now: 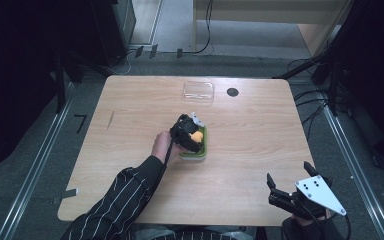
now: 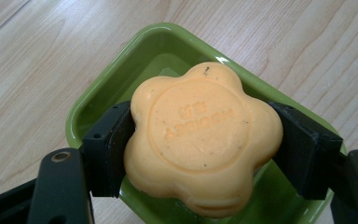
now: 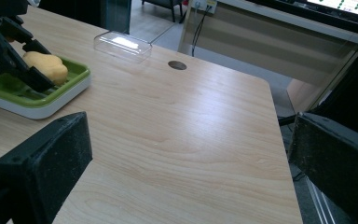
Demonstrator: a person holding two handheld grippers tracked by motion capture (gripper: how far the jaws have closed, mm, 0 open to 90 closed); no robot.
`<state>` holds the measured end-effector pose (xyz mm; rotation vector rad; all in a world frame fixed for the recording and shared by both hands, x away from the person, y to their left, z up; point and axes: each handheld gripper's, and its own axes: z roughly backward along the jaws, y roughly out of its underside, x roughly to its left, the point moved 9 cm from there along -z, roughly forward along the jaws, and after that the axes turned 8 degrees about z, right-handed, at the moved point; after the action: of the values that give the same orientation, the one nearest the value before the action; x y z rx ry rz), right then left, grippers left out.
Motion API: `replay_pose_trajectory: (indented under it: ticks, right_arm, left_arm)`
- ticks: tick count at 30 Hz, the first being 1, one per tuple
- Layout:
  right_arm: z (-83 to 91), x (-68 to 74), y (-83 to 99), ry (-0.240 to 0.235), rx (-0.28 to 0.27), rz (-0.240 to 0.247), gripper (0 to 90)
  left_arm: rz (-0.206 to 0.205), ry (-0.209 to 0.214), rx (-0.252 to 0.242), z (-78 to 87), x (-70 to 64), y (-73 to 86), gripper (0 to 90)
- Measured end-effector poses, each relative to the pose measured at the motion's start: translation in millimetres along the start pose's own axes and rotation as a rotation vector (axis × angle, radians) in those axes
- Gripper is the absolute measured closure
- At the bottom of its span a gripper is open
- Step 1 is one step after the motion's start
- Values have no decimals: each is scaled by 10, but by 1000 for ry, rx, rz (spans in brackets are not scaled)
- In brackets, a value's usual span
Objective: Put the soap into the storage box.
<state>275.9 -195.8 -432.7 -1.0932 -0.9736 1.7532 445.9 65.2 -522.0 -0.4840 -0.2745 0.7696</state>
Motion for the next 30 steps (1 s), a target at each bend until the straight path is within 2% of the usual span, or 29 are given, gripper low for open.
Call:
replay_pose_trajectory:
  ticks: [4,23,28,30]
  right_arm:
    - [1,2,-1,0,0,-2,0]
    - [-1,0,0,-2,0,-1,0]
    - [-1,1,1,-1,1,-4,0]
    - [-1,-1,0,-1,0,-1,0]
  left_arm:
    - [-9,-4,10,-34,2,5,271]
    - [15,-3,23,-104,28,50,269]
    - [14,-5,33,-107,27,60,268]
    - [12,-15,53,-119,30,79,266]
